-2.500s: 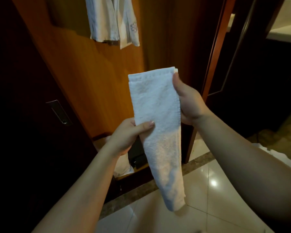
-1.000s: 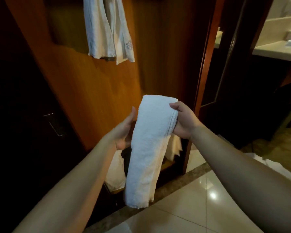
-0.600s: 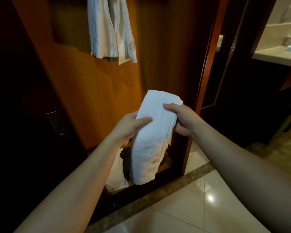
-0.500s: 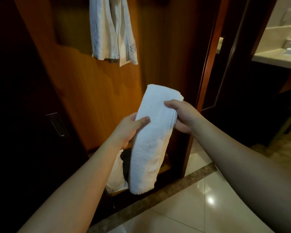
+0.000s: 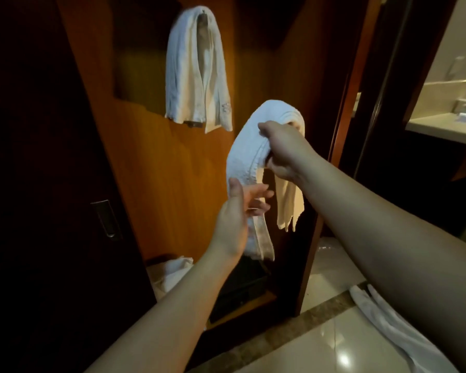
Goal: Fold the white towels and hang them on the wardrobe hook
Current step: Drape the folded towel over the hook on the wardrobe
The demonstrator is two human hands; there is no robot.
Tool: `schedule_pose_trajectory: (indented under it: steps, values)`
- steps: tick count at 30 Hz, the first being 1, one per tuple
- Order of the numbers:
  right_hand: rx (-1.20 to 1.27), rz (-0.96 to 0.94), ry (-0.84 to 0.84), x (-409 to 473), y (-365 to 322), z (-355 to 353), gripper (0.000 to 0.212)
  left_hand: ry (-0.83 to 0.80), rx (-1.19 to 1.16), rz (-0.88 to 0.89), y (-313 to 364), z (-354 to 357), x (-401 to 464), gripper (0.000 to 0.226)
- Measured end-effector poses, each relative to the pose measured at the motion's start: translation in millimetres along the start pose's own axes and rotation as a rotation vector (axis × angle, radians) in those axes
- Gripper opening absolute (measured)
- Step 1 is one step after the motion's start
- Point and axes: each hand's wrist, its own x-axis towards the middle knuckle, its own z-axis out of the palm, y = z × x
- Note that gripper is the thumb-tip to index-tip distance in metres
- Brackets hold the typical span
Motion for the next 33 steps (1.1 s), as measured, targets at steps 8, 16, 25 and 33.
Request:
schedule_pose_trajectory:
  steps: [8, 16, 25, 33]
  values:
    - [0.213, -0.072, -0.009, -4.0, -50.9, 48.0, 0.016, 0.013, -0.048, -0.072, 31.2, 26.7, 30.7, 0.142]
    - [0.256, -0.161, 0.011, -1.9, -60.5, 41.7, 0.02, 0.227, -0.022, 0.096, 66.9, 4.1, 74.9, 0.086]
    - [-0.148, -0.383, 0.199, 34.1, -49.6, 25.3, 0.04, 0.496, -0.144, 0.054, 103.0, -37.7, 104.8, 0.042]
    - [-0.078, -0.388, 0.135, 88.7, -76.3, 15.6, 0.031, 0.36, 0.038, 0.127, 140.6, -72.1, 159.5, 0.022]
